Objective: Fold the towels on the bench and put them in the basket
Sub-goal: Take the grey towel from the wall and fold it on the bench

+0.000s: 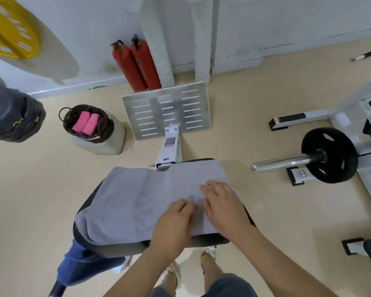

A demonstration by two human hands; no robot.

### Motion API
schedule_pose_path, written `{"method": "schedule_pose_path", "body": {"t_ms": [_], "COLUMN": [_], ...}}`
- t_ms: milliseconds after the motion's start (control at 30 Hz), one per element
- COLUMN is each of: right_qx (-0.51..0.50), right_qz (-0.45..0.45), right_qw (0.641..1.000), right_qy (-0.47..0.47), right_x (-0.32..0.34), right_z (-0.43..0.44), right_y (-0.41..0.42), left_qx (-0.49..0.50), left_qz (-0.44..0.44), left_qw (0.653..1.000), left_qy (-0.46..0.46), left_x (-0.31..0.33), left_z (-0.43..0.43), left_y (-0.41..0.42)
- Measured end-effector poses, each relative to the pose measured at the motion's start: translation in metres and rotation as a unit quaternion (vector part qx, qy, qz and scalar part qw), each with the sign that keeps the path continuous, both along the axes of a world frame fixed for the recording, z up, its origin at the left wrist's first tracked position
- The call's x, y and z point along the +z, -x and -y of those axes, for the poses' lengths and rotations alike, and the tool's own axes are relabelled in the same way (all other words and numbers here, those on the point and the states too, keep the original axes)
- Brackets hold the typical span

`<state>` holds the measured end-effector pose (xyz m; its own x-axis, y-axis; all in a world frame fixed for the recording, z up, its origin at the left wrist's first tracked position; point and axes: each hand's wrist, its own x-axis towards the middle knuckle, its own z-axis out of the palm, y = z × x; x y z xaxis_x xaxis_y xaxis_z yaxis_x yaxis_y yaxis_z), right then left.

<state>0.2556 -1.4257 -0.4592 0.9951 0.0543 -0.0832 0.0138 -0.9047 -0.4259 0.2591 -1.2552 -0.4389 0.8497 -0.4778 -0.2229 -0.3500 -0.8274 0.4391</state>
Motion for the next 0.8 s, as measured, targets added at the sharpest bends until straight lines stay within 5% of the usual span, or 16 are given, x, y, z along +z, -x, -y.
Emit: {"method": "schedule_pose_path", "body": {"t_ms": [300,600,800], "right_qx": [0.099,0.172,0.228], "right_qz": [-0.007,-0.128,-0.222], "right_qw": [0.991,0.963,0.948], "right_qy": [0.092,-0.166,-0.026], "right_x": [0.009,0.026,0.012], "right_z": [-0.098,-0.249,-0.274], "right_y": [-0.011,-0.085,-0.113], "left_qx": [0.408,0.436,0.429], "left_qz": [-0.005,-0.066,-0.052], "left_qw": [0.912,0.898,0.902], "left_qy": [-0.043,-0.004,0.012], "left_x": [0.014,0.005,0.011], "left_z": [-0.196,-0.232,-0.247], "left_y": [0.0,-0.027,-0.039]}}
